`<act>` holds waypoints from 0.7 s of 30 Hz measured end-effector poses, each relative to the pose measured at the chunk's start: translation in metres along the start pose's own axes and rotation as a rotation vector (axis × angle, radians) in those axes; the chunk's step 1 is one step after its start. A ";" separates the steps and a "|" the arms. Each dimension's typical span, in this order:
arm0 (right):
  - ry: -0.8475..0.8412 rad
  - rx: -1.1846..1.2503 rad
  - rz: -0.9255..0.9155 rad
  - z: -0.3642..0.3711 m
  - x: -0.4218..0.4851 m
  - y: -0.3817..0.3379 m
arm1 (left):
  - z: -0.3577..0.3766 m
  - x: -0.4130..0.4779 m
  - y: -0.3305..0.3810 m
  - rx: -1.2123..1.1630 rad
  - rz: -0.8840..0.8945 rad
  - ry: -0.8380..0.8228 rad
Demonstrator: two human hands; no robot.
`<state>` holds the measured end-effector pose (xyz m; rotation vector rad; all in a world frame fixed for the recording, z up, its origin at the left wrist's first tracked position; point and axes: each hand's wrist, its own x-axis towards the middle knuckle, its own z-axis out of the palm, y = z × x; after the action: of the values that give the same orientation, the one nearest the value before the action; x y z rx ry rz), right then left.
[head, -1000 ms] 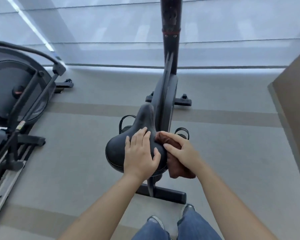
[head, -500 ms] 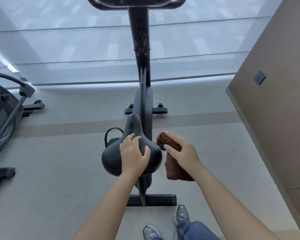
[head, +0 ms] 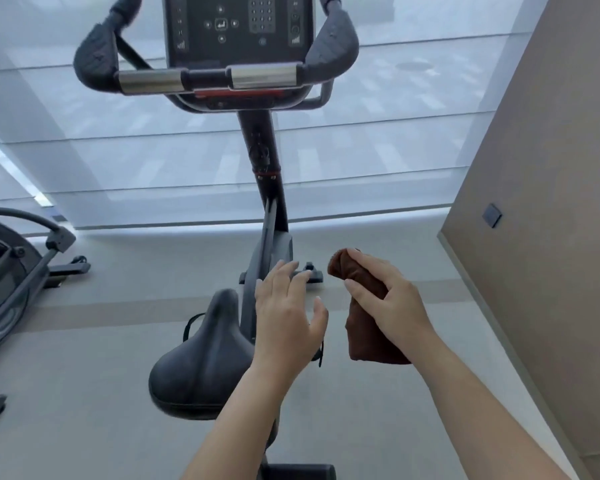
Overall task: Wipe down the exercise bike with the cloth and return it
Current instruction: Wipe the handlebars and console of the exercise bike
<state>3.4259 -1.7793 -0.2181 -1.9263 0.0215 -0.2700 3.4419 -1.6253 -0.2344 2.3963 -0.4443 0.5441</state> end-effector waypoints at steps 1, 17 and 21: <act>0.005 -0.015 -0.007 -0.019 0.005 0.001 | 0.009 0.006 0.016 -0.029 -0.019 0.001; 0.038 -0.090 -0.147 -0.215 0.093 0.014 | 0.090 0.109 0.167 0.102 0.114 0.096; 0.036 -0.039 -0.161 -0.207 0.138 0.010 | 0.087 0.156 0.156 0.123 0.153 0.154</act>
<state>3.5206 -1.9933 -0.1323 -1.9647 -0.1057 -0.4152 3.5305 -1.8250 -0.1419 2.4269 -0.5427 0.8396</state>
